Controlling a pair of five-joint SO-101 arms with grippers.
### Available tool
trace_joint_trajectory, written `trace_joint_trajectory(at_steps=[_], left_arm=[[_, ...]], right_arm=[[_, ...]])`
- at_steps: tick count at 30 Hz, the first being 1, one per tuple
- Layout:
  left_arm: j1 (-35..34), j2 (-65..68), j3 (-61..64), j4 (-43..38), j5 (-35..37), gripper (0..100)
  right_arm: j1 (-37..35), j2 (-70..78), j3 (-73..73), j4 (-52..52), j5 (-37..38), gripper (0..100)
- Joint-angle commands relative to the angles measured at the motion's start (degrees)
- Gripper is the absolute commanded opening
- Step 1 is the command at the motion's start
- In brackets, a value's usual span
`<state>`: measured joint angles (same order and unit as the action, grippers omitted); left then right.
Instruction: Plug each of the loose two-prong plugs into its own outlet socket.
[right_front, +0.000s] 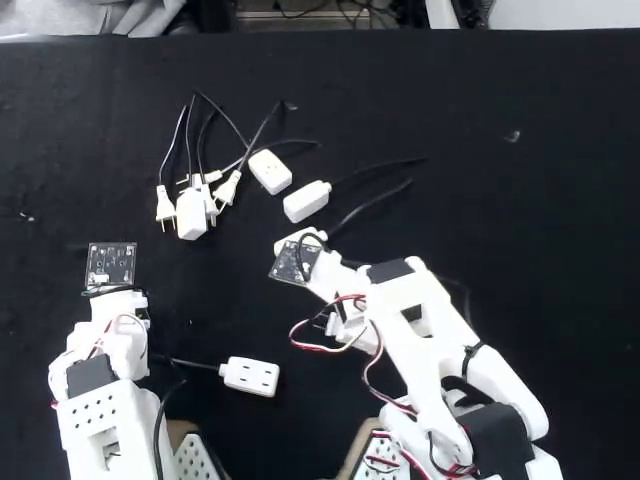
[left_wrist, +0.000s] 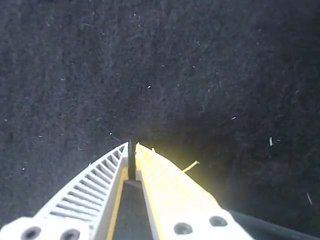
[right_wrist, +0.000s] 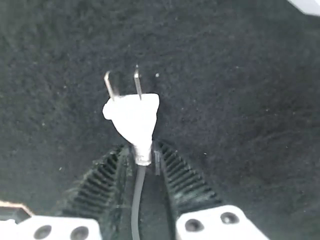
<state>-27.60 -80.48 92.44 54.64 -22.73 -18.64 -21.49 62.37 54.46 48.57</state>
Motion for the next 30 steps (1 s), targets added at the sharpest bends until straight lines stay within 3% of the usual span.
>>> trace_joint_trajectory(at_steps=[1, 4, 9, 15, 18, 21, 30], left_arm=[[-0.5, 0.0, -0.1, -0.6, -0.3, 3], [-0.5, 0.0, -0.1, -0.6, -0.3, 3], [-0.5, 0.0, -0.1, -0.6, -0.3, 3], [-0.5, 0.0, -0.1, -0.6, -0.3, 3], [-0.5, 0.0, -0.1, -0.6, -0.3, 3], [-0.5, 0.0, -0.1, -0.6, -0.3, 3], [-0.4, 0.0, -5.4, -0.5, -0.5, 3]], right_arm=[[0.7, -3.8, 0.0, -1.2, -1.7, 1.1], [0.7, -4.4, 0.0, -1.2, -1.7, 3.2], [0.7, -1.6, 0.0, -1.7, -1.4, 17.9], [0.7, 2.9, -0.5, -4.5, -1.6, 12.8], [0.9, 2.4, -0.2, -4.5, -1.8, 0.5], [0.9, -0.2, 0.3, -2.8, -3.3, 1.0], [-0.9, -26.5, -12.2, 16.1, -7.6, 1.1]])
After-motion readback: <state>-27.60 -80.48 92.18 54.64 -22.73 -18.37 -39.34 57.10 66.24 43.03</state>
